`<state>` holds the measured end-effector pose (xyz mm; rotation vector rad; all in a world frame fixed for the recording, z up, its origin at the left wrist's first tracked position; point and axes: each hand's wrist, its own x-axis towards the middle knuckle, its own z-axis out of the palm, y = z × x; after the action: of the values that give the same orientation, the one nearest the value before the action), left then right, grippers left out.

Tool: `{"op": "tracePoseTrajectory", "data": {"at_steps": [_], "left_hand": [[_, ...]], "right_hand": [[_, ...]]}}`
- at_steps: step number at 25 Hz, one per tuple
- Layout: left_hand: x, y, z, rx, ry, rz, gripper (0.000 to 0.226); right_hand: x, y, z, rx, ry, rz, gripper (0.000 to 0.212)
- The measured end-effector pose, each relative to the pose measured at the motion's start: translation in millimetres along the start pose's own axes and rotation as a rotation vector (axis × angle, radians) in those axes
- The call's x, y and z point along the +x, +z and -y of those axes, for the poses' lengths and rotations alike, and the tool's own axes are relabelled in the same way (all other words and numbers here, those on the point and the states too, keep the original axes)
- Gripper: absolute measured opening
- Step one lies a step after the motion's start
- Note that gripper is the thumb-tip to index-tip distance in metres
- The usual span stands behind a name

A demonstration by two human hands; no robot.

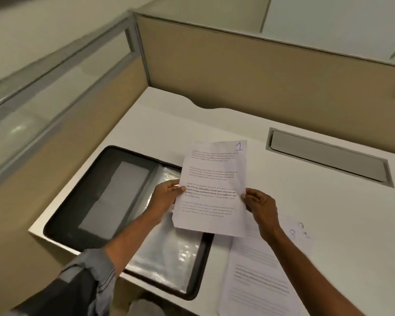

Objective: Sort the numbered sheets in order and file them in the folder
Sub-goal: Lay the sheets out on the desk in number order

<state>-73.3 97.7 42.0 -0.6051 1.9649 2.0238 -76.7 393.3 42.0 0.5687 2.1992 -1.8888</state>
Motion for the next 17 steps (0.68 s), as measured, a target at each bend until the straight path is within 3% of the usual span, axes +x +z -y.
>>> {"op": "tracePoseTrajectory", "data": {"at_steps": [4, 9, 14, 17], "left_hand": [[84.5, -71.7, -54.7, 0.051, 0.042, -0.049, 0.025], [200.1, -152.4, -105.6, 0.227, 0.124, -0.078, 0.030], [294.8, -204.3, -116.9, 0.312, 0.130, -0.168, 0.028], [331.0, -219.7, -109.0, 0.395, 0.106, -0.222, 0.030]], "right_hand": [[59.8, 94.2, 43.8, -0.055, -0.047, 0.020, 0.026], [136.1, 219.0, 87.2, -0.143, -0.076, -0.161, 0.035], [198.3, 310.5, 103.7, -0.195, -0.016, -0.217, 0.028], [220.9, 343.7, 105.3, -0.278, -0.059, -0.189, 0.039]]}}
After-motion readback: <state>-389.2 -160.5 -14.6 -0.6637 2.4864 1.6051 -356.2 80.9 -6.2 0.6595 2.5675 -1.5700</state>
